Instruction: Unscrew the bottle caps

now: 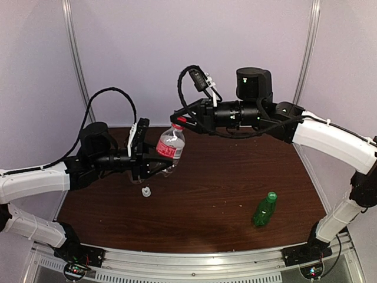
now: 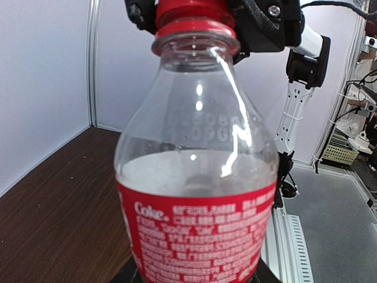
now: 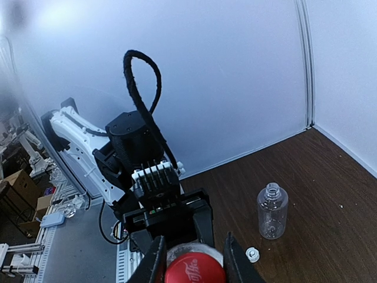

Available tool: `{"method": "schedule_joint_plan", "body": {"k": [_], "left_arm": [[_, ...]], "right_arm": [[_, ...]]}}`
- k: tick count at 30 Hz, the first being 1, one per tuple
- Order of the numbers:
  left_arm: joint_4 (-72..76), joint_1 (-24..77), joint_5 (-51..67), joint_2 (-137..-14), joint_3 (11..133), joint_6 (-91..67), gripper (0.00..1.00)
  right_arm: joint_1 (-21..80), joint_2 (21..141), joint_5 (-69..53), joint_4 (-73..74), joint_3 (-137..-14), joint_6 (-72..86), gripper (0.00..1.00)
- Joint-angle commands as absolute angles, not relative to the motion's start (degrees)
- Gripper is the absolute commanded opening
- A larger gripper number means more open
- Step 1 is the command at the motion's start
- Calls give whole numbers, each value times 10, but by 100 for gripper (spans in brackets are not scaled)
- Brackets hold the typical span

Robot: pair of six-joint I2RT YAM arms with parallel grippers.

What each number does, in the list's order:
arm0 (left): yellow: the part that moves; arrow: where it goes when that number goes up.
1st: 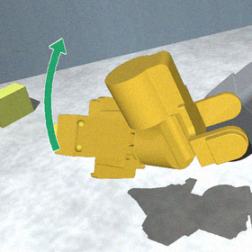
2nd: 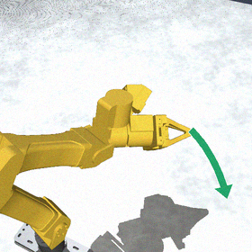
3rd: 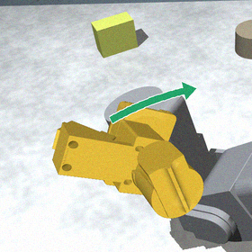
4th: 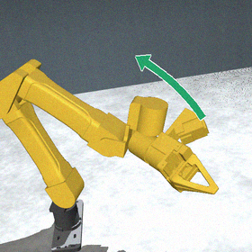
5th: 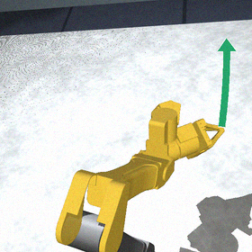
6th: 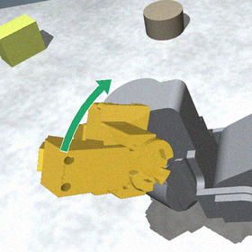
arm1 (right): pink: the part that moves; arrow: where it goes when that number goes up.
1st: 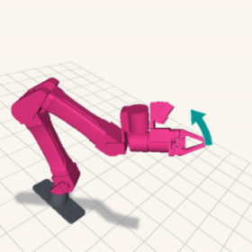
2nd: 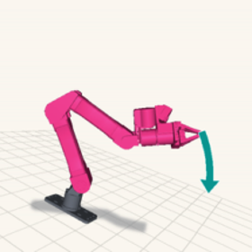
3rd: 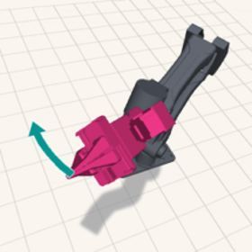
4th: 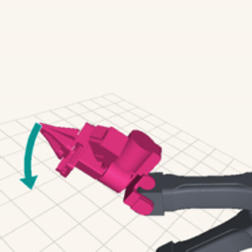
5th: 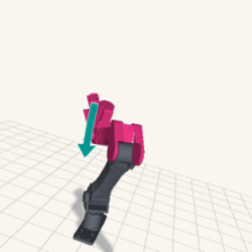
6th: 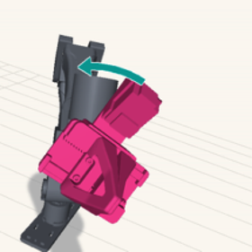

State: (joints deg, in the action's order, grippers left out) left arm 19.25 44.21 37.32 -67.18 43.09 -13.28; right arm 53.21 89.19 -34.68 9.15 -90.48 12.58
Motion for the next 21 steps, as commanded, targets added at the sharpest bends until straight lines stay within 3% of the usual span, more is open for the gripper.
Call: {"method": "schedule_joint_plan", "body": {"k": [1, 4, 9, 14, 17, 21], "left_arm": [[225, 440, 408, -664, 441, -126, 14], [271, 440, 489, -667, 432, -152, 15], [376, 440, 603, -686, 421, -236, 15], [403, 440, 620, -688, 416, -254, 15], [373, 440, 600, -686, 421, -231, 15], [336, 440, 562, -686, 430, -211, 15]], "right_arm": [[513, 884, -463, 80, -901, 35, 8], [497, 886, -602, 123, -906, -99, 9], [479, 932, -721, 251, -980, -250, 9], [477, 974, -713, 373, -1063, -317, 15], [477, 963, -688, 330, -1043, -265, 21], [477, 925, -628, 201, -974, -153, 36]]}}
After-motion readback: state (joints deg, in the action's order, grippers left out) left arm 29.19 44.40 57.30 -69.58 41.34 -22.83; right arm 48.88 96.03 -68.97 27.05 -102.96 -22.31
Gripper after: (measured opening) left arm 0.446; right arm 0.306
